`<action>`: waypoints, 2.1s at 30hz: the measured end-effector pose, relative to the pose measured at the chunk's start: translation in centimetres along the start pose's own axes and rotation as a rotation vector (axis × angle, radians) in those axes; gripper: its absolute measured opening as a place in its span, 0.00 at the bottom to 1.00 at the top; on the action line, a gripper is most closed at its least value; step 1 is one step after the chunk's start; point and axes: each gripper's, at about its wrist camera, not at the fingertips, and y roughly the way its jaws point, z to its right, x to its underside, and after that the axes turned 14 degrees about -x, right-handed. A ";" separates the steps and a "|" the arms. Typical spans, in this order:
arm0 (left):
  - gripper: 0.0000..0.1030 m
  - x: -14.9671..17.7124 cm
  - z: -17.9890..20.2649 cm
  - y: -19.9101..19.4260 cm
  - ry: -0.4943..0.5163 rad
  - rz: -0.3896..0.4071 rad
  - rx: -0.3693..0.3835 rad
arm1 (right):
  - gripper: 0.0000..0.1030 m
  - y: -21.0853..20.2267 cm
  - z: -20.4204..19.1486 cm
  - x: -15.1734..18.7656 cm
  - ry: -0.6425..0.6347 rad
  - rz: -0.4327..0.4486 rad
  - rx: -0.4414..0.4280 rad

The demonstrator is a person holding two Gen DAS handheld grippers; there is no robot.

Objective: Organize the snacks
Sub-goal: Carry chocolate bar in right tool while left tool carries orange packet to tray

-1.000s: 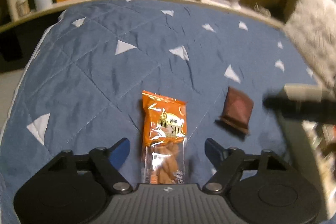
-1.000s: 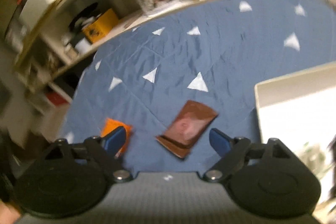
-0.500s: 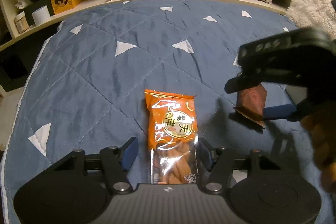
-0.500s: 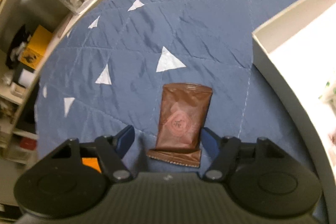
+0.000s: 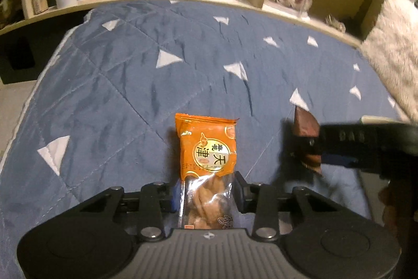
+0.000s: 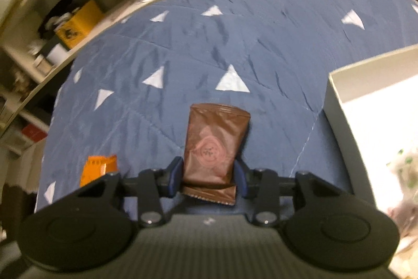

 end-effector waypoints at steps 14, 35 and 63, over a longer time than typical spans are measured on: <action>0.39 -0.7 0.4 -6.3 -0.041 0.126 0.036 | 0.46 -7.8 -0.7 1.1 -0.221 0.067 -0.046; 0.39 -0.1 6.8 -13.5 0.041 0.307 0.110 | 0.46 -19.8 4.8 1.8 -0.368 0.198 -0.006; 0.39 -2.1 27.3 -7.1 0.640 0.301 0.216 | 0.46 -22.2 22.4 -1.1 0.080 0.349 0.065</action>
